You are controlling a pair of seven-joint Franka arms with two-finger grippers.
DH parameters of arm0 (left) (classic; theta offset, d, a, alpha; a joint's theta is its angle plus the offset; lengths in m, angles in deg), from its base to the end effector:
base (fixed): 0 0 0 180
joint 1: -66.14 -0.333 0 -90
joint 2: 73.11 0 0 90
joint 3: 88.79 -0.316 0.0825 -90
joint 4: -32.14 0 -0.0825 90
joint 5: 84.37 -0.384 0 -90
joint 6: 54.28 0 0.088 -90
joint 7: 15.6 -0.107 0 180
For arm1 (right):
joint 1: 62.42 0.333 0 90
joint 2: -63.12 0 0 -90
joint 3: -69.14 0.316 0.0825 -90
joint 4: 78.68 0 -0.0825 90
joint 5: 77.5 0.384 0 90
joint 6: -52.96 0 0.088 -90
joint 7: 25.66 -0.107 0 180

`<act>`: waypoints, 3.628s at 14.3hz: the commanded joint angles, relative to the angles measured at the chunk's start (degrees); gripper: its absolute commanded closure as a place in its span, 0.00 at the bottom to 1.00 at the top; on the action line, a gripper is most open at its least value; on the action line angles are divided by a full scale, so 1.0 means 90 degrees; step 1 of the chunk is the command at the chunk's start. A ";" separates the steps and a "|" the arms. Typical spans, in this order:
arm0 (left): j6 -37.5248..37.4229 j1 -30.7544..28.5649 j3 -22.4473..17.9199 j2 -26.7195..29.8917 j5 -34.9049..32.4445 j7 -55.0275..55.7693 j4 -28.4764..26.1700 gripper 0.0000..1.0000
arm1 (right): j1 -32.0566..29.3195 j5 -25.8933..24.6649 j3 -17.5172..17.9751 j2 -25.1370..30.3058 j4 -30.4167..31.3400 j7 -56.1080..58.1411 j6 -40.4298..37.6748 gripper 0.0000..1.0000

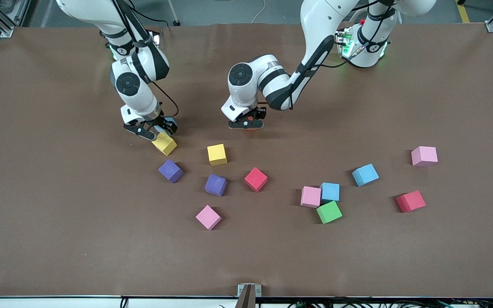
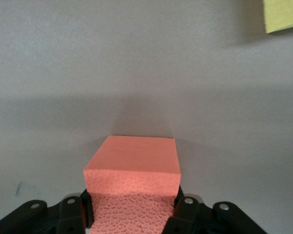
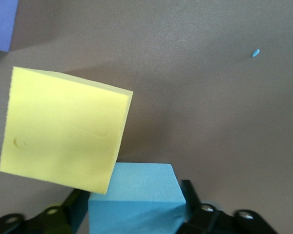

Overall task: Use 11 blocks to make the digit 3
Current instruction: 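Carry the orange block beside the blue block while the right gripper moves blue, then release the orange block and grasp the hot pink block with the left gripper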

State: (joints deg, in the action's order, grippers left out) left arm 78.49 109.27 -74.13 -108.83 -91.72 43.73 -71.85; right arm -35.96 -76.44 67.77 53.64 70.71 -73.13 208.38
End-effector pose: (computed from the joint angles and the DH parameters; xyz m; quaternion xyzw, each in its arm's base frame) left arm 0.3509 -0.5349 0.1962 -0.9983 0.0131 0.0512 0.0254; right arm 0.3901 0.1814 0.1906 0.9789 -0.2022 -0.0252 0.0165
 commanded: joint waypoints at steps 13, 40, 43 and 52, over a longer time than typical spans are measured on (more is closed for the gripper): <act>-0.0251 0.0013 0.0002 0.0199 -0.0501 0.0322 -0.0193 0.00 | -0.0001 0.0136 0.0064 0.0526 0.0042 -0.0077 -0.0628 0.82; -0.0856 -0.2516 -0.0017 0.0444 -0.0814 -0.0956 0.1555 0.00 | 0.2401 0.1249 0.0074 -0.0773 -0.2058 -0.8103 -0.0637 1.00; -0.0846 -0.2594 -0.0017 0.0094 -0.0765 -0.1016 0.1924 0.00 | 0.2645 0.1249 0.0074 -0.1007 -0.2360 -0.8670 -0.0667 1.00; -0.0866 -0.3562 0.0002 -0.0016 -0.0697 -0.1563 0.2102 0.00 | 0.2792 0.1795 0.0064 -0.1466 -0.2820 -0.8788 -0.0686 1.00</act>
State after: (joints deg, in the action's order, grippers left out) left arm 71.79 77.34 -74.72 -109.60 -97.96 29.93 -53.46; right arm -11.66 -62.63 68.71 41.01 46.13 -151.46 202.73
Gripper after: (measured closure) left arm 0.000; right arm 0.476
